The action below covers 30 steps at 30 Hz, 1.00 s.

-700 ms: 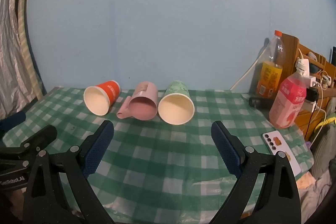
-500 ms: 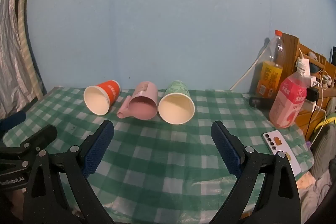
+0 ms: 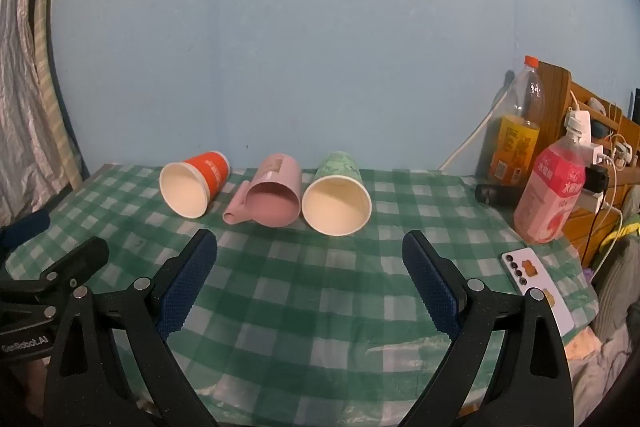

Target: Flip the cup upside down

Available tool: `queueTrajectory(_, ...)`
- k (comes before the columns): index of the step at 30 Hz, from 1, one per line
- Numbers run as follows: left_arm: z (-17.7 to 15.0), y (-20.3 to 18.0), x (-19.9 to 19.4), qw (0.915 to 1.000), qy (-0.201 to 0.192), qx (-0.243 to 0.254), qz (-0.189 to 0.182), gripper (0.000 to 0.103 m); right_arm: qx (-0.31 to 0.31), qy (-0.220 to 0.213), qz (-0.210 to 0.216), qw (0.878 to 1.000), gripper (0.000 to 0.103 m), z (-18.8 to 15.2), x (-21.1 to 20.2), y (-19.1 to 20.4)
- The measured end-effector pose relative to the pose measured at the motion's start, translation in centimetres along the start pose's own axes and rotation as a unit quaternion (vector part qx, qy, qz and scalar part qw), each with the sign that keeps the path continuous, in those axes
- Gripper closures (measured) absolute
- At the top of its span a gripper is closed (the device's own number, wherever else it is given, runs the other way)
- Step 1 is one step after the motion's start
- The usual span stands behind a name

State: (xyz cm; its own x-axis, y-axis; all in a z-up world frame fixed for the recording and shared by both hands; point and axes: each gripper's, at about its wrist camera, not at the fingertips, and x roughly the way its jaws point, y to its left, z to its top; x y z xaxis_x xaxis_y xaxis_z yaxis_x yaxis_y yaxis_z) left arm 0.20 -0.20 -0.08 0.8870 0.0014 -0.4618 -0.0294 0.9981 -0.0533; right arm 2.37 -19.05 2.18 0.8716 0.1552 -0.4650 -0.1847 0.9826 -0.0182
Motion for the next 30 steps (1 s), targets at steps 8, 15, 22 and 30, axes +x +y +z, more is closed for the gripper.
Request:
queueTrajectory(8, -0.23, 0.29, -0.14, 1.0000, 0.000, -0.005, -0.006, 0.000, 0.000, 0.002, 0.001, 1.000, 0.010, 0.04, 0.03, -0.07)
queueTrajectory(15, -0.28, 0.28, -0.13, 1.0000, -0.001, -0.006, -0.005, 0.001, 0.000, 0.000, 0.002, 1.000, 0.010, -0.12, -0.09, -0.08)
queueTrajectory(22, -0.26, 0.24, -0.12, 1.0000, 0.000, -0.006, -0.005, 0.001, -0.001, 0.003, 0.002, 1.000, 0.010, 0.07, -0.22, 0.38)
queueTrajectory(30, -0.38, 0.17, -0.07, 1.0000, 0.002, -0.006, -0.005, 0.000, -0.002, 0.008, 0.005, 1.000, 0.010, -0.13, 0.25, 0.31)
